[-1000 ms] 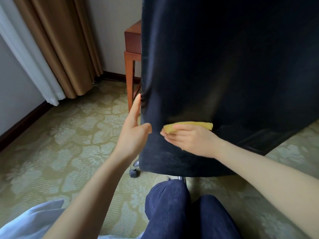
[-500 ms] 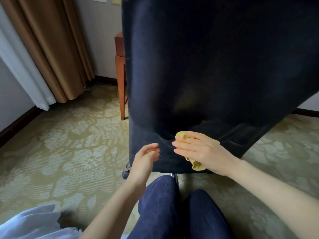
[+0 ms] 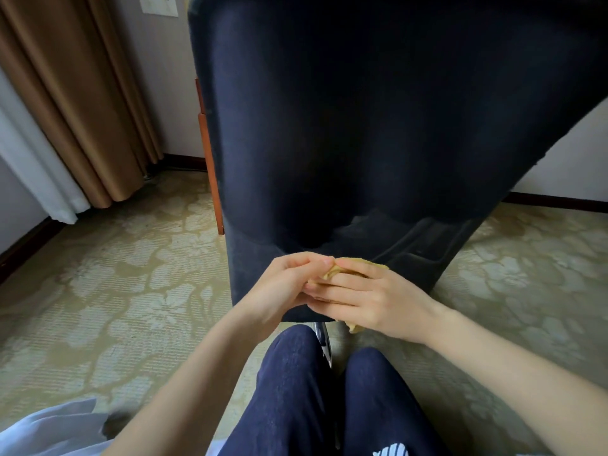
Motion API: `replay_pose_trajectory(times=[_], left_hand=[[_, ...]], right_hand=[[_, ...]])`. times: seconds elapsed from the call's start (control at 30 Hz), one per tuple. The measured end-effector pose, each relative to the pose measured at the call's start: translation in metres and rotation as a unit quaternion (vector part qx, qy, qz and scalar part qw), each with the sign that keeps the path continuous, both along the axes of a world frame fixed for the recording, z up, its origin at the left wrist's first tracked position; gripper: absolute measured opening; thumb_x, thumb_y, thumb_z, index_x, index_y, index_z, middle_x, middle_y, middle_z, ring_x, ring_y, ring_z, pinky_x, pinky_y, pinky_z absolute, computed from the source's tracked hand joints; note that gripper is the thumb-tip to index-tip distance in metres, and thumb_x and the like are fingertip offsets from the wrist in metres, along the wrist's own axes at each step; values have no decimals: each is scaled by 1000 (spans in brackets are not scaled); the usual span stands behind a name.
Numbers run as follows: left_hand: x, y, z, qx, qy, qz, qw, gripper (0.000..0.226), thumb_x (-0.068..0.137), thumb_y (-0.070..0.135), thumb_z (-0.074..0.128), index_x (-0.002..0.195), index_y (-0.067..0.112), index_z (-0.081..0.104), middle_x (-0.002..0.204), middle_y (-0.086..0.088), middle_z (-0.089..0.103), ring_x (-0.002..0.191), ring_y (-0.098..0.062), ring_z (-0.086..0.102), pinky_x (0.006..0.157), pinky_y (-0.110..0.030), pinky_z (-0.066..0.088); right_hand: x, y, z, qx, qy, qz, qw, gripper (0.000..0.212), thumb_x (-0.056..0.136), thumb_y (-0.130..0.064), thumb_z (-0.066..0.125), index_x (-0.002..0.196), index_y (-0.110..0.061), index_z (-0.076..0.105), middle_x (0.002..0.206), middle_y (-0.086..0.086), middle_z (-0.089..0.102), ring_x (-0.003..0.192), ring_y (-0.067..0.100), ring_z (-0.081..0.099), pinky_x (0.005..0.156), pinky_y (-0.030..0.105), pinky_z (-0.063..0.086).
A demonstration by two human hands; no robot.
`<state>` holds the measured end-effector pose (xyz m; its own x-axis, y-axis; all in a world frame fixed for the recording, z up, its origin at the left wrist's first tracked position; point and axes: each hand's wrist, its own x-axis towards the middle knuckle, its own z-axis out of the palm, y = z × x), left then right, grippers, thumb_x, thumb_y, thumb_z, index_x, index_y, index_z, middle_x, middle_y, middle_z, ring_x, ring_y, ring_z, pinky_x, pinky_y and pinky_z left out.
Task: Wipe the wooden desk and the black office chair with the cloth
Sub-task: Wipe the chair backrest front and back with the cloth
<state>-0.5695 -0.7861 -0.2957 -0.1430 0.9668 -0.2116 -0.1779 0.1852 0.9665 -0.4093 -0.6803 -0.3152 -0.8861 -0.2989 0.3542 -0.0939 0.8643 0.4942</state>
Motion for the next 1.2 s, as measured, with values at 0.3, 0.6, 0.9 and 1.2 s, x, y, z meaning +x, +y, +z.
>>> replay_pose_trajectory(times=[0.3,0.6,0.9,1.2], left_hand=[[3,11,4,-61,40,103,992,17,93,13,55,85,16,69,75,-1,66,68,-11,62,55,-17,51],[5,22,-4,31,190,133,972,23,93,13,54,74,22,63,71,9,61,69,-4,56,64,-15,46],[33,6,-18,60,311,-37,948,16,94,17,55,85,30,60,88,14,66,80,-8,63,77,-33,55],[28,9,-14,112,223,57,967,41,94,13,55,120,44,55,126,24,55,120,8,46,108,-31,37]], right_hand=[[0,-34,-31,-153,21,-127,980,45,90,-11,52,133,-22,55,147,0,42,142,16,28,118,38,18],[-36,-68,-30,-892,378,-213,128,38,93,-39,55,131,-33,51,138,-7,50,130,16,44,102,35,37],[-37,-52,-19,-903,390,-162,-76,44,94,-46,48,113,-10,66,113,18,67,105,37,64,99,50,45],[-5,-9,24,-811,580,-54,-49,34,97,-46,40,81,-21,57,66,-2,53,56,13,51,53,23,43]])
